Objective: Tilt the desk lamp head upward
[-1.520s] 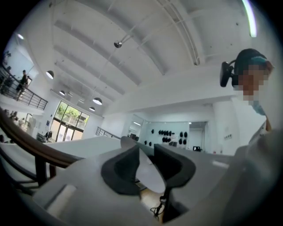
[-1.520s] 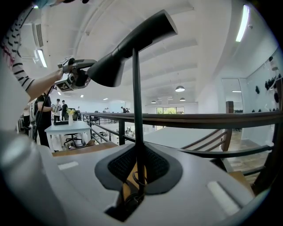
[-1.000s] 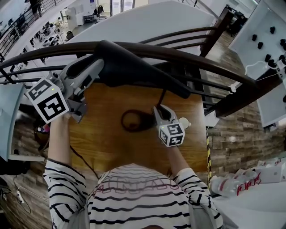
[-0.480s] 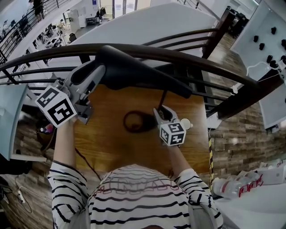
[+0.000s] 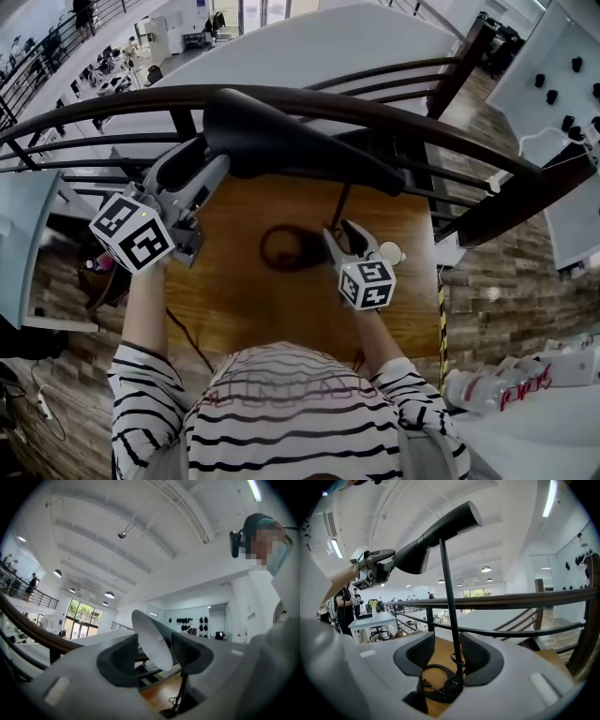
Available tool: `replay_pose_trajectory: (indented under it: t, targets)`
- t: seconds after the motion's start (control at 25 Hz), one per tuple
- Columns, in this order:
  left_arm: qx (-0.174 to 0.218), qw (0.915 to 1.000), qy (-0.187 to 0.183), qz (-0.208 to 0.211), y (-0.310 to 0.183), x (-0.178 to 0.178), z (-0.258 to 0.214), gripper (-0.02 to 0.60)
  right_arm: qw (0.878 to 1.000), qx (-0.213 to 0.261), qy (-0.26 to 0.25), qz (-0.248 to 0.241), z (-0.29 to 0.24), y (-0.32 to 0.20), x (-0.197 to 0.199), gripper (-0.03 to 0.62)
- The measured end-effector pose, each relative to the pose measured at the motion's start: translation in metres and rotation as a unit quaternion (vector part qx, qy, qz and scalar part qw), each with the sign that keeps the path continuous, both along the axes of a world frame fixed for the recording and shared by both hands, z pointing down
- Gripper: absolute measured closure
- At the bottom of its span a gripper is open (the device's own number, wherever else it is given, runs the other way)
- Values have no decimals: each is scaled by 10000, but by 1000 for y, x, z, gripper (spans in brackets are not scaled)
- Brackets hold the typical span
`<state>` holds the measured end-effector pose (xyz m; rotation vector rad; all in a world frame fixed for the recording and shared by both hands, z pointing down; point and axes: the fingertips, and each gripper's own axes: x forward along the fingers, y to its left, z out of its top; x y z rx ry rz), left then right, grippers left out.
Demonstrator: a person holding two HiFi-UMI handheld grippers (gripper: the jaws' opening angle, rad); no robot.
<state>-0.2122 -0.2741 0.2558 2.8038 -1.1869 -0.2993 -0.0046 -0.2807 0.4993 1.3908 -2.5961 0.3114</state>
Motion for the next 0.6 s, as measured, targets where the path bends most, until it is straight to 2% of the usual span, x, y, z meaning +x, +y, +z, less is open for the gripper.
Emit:
replay_pose_trajectory:
  t: [0.28,0.6]
  targets:
    - [-278,9992,-183,-213,17,7,55,330,9998,-38,-210,-53,1,25,1,414]
    - [-294,9959,-502,-698,39,19,102,330,9984,-55,-389,-402,-5,52,-6,426]
